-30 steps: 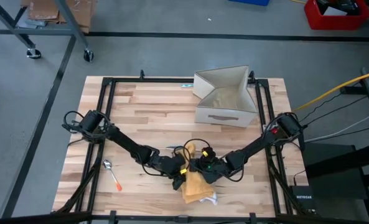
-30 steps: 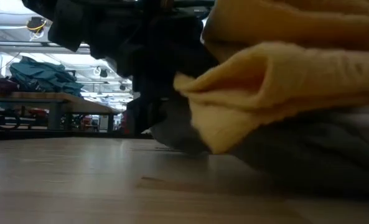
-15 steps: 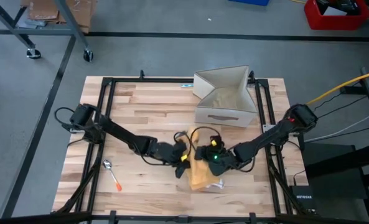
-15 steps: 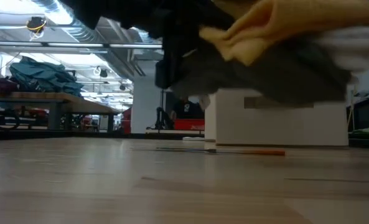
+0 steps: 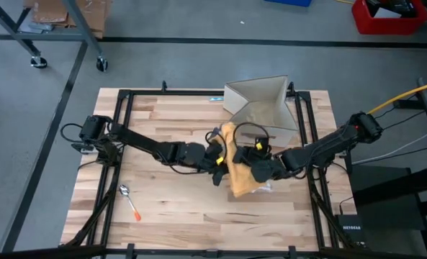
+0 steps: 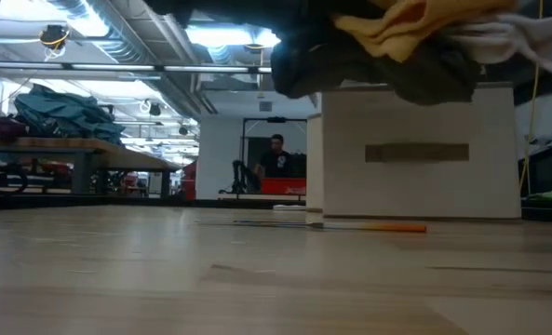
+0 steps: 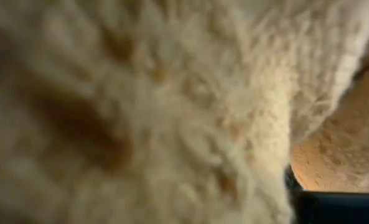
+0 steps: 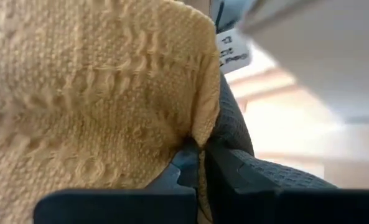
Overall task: Fold towel
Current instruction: Put the kitchen towels into the brown laundry organizer
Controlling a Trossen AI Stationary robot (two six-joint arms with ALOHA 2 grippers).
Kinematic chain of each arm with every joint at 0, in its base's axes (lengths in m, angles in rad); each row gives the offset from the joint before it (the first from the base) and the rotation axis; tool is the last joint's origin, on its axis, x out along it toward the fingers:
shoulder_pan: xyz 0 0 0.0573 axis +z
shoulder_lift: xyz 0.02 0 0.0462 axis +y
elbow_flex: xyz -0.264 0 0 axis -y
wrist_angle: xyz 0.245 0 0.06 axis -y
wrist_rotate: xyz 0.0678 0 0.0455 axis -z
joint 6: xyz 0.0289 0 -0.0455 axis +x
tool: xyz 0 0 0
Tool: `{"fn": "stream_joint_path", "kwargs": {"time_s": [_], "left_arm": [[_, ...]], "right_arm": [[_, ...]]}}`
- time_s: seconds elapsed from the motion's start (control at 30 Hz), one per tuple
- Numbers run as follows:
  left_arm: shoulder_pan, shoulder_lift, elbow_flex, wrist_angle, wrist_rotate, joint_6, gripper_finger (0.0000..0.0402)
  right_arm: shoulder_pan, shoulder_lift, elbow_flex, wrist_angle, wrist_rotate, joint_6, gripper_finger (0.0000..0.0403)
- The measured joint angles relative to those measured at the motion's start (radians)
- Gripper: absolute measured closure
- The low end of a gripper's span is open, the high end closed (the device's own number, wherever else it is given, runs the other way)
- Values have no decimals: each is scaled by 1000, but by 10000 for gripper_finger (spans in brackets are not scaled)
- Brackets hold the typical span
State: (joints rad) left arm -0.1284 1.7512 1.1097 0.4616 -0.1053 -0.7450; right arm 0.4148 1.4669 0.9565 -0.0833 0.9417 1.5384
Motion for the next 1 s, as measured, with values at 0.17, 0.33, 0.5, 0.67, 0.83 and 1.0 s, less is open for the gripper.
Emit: {"fn": "stream_joint_path", "kwargs": {"time_s": [0.17,0.33,0.5,0.67,0.83,1.0], "left_arm": [[57,0,64,-25,12,19,382],[123,0,127,-49,32,29,382],[191,1,195,-106,39,57,380],[254,2,240,-156,39,95,382],[308,2,260,-152,39,95,380],[348,2,261,-140,39,94,383]], "right_arm": [[-28,-84,2,-47,53,-65,388],[-89,-153,3,-58,79,-155,387],[-176,-195,6,-49,79,-223,387],[-264,-219,5,-21,64,-289,387],[-359,-237,4,19,12,-340,386],[-444,-236,2,80,-59,-406,386]]}}
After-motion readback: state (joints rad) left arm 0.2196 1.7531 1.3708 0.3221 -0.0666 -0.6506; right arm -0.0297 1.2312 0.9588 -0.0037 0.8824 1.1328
